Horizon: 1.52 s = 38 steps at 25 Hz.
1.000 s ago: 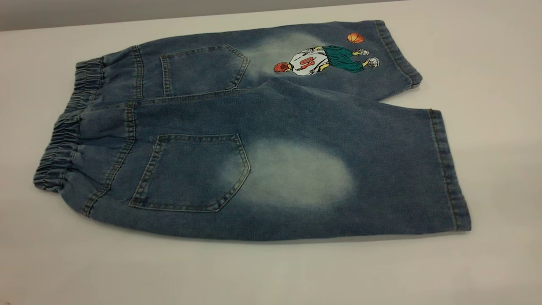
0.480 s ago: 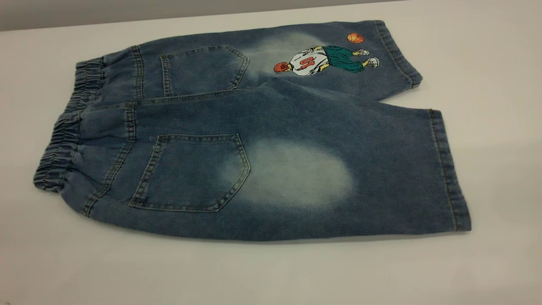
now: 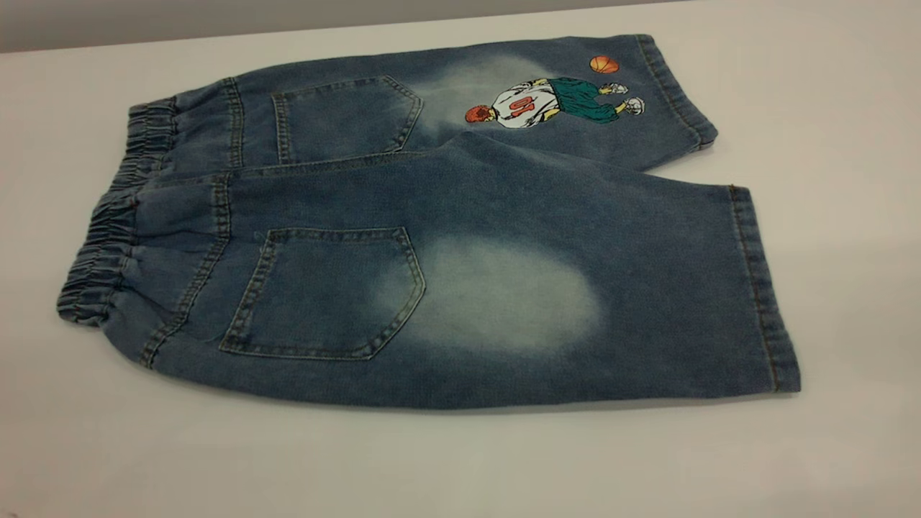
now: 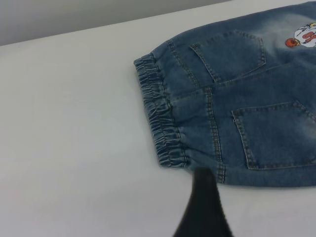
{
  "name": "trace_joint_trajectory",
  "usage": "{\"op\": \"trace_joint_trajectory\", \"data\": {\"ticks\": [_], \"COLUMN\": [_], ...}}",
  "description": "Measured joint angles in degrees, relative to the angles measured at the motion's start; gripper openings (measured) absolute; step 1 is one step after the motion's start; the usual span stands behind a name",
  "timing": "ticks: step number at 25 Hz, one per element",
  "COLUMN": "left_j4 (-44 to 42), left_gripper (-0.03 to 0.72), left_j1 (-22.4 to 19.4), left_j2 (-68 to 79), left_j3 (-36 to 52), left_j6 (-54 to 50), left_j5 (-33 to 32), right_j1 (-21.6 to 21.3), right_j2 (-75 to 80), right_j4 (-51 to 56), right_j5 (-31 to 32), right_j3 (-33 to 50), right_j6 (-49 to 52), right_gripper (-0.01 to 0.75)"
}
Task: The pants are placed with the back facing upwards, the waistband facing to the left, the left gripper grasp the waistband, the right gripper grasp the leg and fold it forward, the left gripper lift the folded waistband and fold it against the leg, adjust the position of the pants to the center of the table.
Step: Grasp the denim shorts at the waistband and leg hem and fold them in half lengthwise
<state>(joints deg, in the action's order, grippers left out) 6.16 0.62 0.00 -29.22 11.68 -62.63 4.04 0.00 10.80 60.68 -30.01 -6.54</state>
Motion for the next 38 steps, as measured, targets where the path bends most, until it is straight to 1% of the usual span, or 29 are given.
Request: {"op": "trace_joint_trajectory", "data": {"ticks": [15, 21, 26, 28, 32, 38], "left_j4": [0.00, 0.05, 0.51, 0.51, -0.44, -3.45], "left_gripper": [0.498, 0.498, 0.498, 0.498, 0.498, 0.498], "left_j1": [0.00, 0.00, 0.00, 0.00, 0.00, 0.00], "left_j2": [0.00, 0.00, 0.17, 1.39, 7.65, 23.84], "left_j3": [0.00, 0.00, -1.34, -2.49, -4.73, -6.87], "left_j6": [0.00, -0.36, -5.10, -8.67, -16.42, -19.50], "left_j5": [0.06, 0.50, 2.00, 3.40, 5.60, 13.60], "right_j1": [0.00, 0.00, 0.00, 0.00, 0.00, 0.00], "right_j2": [0.00, 0.00, 0.00, 0.86, 8.05, 21.95], "right_j4": [0.71, 4.36, 4.21, 4.40, 4.47, 7.69], "right_j5": [0.00, -3.20, -3.67, -3.67, -4.84, -10.27], "right_j3": [0.00, 0.00, -0.21, -0.79, -1.98, -1.94], "right_j6": [-0.01, 0.90, 2.14, 2.14, 1.03, -0.88], "right_gripper": [0.531, 0.531, 0.531, 0.531, 0.531, 0.531]}}
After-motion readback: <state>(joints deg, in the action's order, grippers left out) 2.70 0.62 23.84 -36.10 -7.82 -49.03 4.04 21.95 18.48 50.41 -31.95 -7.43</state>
